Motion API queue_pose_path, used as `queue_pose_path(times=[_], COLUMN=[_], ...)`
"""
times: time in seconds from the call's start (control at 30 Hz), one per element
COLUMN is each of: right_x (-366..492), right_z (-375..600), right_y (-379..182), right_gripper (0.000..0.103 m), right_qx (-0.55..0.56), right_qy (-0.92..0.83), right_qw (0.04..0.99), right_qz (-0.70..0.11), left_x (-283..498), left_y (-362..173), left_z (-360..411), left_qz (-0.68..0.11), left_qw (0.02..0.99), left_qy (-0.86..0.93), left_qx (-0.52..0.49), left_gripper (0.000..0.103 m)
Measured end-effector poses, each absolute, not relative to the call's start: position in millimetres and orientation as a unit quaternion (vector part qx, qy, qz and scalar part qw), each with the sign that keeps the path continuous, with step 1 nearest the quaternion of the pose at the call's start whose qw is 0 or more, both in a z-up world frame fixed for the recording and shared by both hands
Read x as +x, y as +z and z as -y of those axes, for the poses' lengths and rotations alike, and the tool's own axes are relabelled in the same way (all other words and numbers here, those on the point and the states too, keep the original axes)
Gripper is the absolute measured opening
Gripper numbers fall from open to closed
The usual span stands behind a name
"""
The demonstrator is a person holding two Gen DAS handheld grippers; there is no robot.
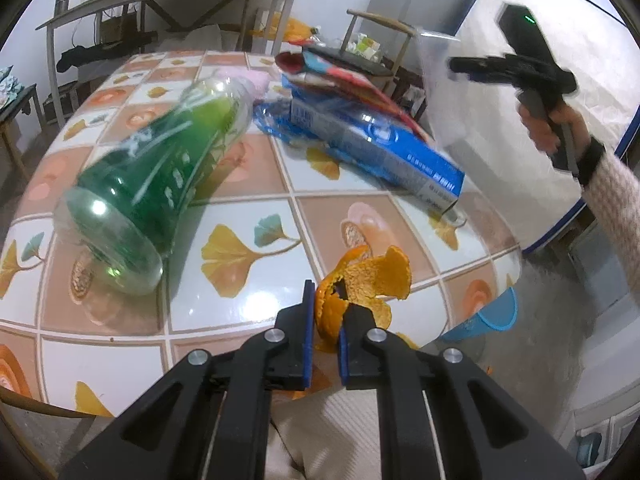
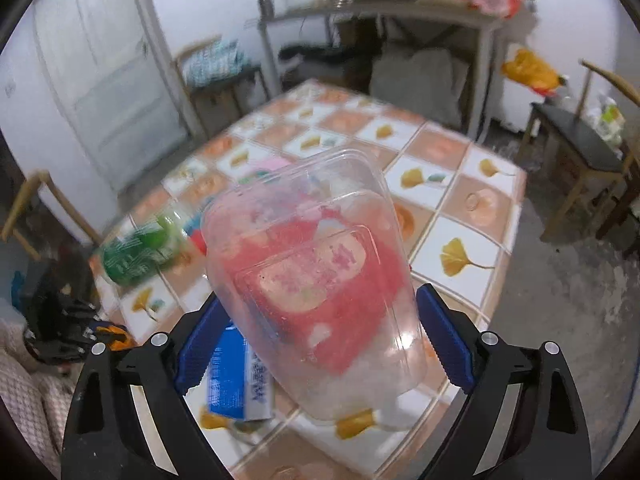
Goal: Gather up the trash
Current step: 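Lift the orange peel with the left tool while the right tool grasps the clear plastic container, then drop the orange peel and clear container into the blue wastebasket with both tools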
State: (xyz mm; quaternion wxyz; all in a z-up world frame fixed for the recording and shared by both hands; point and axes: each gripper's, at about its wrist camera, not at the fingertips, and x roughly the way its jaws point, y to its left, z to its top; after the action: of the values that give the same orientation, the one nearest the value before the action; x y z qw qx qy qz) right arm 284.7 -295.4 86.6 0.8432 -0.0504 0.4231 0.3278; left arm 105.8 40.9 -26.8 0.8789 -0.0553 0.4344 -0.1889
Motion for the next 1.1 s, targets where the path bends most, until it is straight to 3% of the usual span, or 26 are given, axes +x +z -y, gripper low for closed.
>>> queue_pose_path(times=[0.27, 0.5, 0.77, 1.1], right_x=[190, 92, 20, 9], right_z=[380, 470, 558, 618], right_y=[117, 121, 29, -91], right_gripper=[0.086, 0.086, 0.086, 0.086], right_qx=[0.089, 0.178, 0.298, 0.431], right_qy=[0.277, 0.167, -0.015, -0.132], right_qw=[0.901, 0.935, 0.901, 0.816], right_qz=[-0.322, -0.258, -0.314, -0.363], left_x=[105, 142, 183, 193], left_y=[7, 48, 31, -75], left_z=[-14, 77, 258, 460], left_qz=[-0.409, -0.392, -0.449, -0.553], left_qw=[0.882, 0.855, 0.776, 0.689], left_qy=[-0.227, -0.338, -0.438, -0.435], left_qx=[-0.053, -0.027, 0.057, 0.173], left_gripper=[0.009, 0.009, 0.009, 0.01])
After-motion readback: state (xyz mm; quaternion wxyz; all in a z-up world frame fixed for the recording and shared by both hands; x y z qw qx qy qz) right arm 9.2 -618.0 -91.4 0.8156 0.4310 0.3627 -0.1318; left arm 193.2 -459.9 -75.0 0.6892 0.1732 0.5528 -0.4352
